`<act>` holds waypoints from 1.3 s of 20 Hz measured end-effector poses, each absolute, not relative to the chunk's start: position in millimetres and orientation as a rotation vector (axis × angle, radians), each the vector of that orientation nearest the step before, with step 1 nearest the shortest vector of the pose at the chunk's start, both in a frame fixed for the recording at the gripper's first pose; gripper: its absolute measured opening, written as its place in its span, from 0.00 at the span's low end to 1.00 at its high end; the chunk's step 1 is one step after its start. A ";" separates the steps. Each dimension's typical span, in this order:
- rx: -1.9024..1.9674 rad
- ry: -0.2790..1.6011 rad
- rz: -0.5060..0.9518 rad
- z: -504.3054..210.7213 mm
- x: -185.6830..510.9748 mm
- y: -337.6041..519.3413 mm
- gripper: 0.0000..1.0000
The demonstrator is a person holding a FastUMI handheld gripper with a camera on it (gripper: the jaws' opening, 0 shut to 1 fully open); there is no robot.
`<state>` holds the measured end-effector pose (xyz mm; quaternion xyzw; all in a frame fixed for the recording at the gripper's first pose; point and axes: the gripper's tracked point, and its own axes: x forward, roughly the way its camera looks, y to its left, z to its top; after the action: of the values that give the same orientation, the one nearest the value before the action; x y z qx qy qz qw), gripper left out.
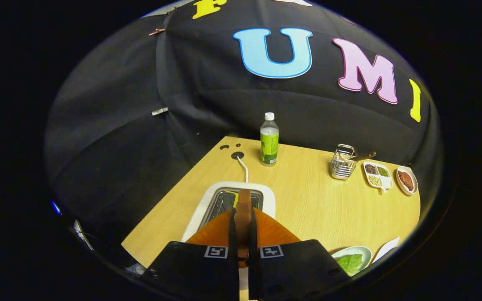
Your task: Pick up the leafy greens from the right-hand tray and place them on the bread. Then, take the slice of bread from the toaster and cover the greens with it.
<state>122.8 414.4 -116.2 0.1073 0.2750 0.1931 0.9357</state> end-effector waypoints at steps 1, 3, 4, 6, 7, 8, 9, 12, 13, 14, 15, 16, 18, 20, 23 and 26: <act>0.234 0.549 0.398 -106.7 122.8 412.2 0.13; 0.256 0.524 0.406 -91.6 120.9 405.6 0.13; 0.271 0.512 0.411 -82.8 118.9 402.5 0.13; 0.293 0.477 0.424 -63.3 114.9 394.6 0.13; 0.304 0.459 0.435 -52.4 112.6 391.7 0.13; 0.313 0.441 0.441 -41.6 110.1 386.2 0.13; 0.323 0.422 0.443 -32.2 107.2 379.9 0.13; 0.349 0.375 0.441 -7.9 98.5 353.4 0.13; 0.349 0.365 0.434 -3.5 95.0 341.6 0.13; 0.348 0.354 0.422 -0.5 92.6 327.3 0.13; 0.342 0.348 0.406 0.1 89.2 311.4 0.13; 0.333 0.340 0.385 -0.1 87.1 295.2 0.13; 0.315 0.327 0.337 -4.6 83.1 262.5 0.13; 0.319 0.335 0.293 -14.8 75.0 235.4 0.13; 0.306 0.359 0.219 -40.4 63.5 195.3 0.13; 0.298 0.400 0.170 -76.7 47.2 170.1 0.13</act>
<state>47.2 170.1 -76.7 0.1474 0.1975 0.0842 0.9655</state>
